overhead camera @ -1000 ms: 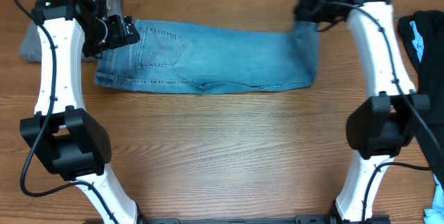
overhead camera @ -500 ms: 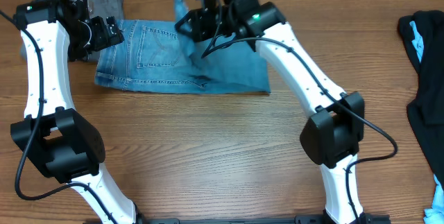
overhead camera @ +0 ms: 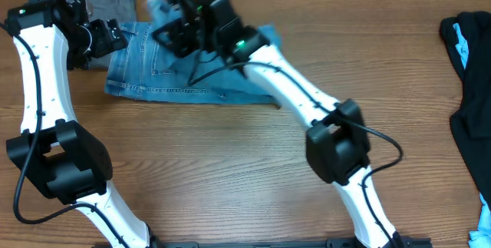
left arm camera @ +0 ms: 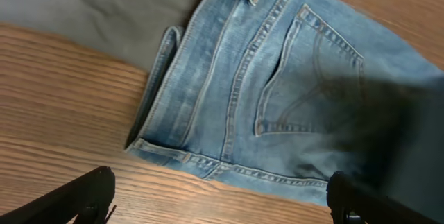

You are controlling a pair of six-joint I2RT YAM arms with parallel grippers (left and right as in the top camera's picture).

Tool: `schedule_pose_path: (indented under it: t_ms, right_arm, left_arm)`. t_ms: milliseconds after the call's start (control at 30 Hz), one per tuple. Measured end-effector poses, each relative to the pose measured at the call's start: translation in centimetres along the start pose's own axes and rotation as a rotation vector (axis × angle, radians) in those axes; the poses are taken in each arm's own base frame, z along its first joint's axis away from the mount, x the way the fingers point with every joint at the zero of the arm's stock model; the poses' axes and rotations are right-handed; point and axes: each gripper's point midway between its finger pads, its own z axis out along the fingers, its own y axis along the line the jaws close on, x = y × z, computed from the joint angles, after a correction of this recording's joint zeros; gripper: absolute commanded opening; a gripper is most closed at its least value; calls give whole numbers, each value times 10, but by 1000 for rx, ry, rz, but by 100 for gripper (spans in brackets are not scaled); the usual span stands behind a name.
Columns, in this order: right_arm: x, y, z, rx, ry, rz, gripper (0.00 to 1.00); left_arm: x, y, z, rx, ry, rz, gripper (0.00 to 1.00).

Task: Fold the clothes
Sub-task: 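Fold the leg hems leftward over the waist with the right gripper, then lift the folded jeans with the left gripper and fold it again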

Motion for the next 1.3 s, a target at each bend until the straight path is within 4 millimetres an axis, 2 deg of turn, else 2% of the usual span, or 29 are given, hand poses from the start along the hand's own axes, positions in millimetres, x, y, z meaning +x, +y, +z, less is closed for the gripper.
schedule_pose_path:
  t_ms: [100, 200, 267, 333, 400, 467, 533, 667, 767, 833, 900, 1000, 1033, 1167, 1267, 1300]
  right_arm:
    - [15, 1, 14, 8, 20, 2, 100]
    - [27, -11, 12, 43, 63, 60, 100]
    - [35, -28, 3, 84, 105, 115, 100]
    - [45, -57, -14, 151, 164, 196, 100]
    - [53, -86, -37, 217, 206, 276, 100]
    - [57, -124, -74, 301, 239, 376, 100]
    - [52, -160, -119, 381, 235, 455, 100]
    - [35, -207, -210, 502, 183, 565, 100]
    - [24, -223, -269, 563, 142, 611, 100]
    - [16, -226, -299, 590, 114, 626, 100]
    - [14, -227, -317, 606, 103, 641, 100]
    - [16, -229, -330, 619, 103, 661, 100]
    - [18, -230, -333, 622, 105, 668, 100]
    - [19, -234, -341, 629, 104, 666, 100]
    - [19, -237, -345, 633, 105, 644, 100]
    - [18, -238, -346, 633, 104, 637, 100]
  left_arm:
    - [-2, 4, -1, -2, -9, -6, 100]
    - [-3, 6, -1, -4, -9, -11, 100]
    - [-3, 7, -1, -4, -10, -13, 100]
    - [-3, 7, -1, -4, -10, -12, 100]
    - [-3, 7, 1, -1, -13, -10, 100]
    - [-3, 7, 9, 12, -16, -6, 100]
    - [2, 6, 22, 35, -7, -3, 100]
    - [16, 8, 49, 58, 50, -9, 100]
    - [19, 11, 77, 77, 81, -3, 100]
    - [22, 14, 96, 83, 101, -3, 100]
    - [26, 18, 115, 87, 123, 0, 100]
    - [29, 21, 130, 92, 136, 4, 100]
    - [30, 21, 134, 93, 139, 4, 95]
    - [34, 17, 143, 117, 155, 22, 42]
    - [37, 5, 145, 154, 165, 40, 6]
    - [38, 1, 145, 165, 166, 48, 4]
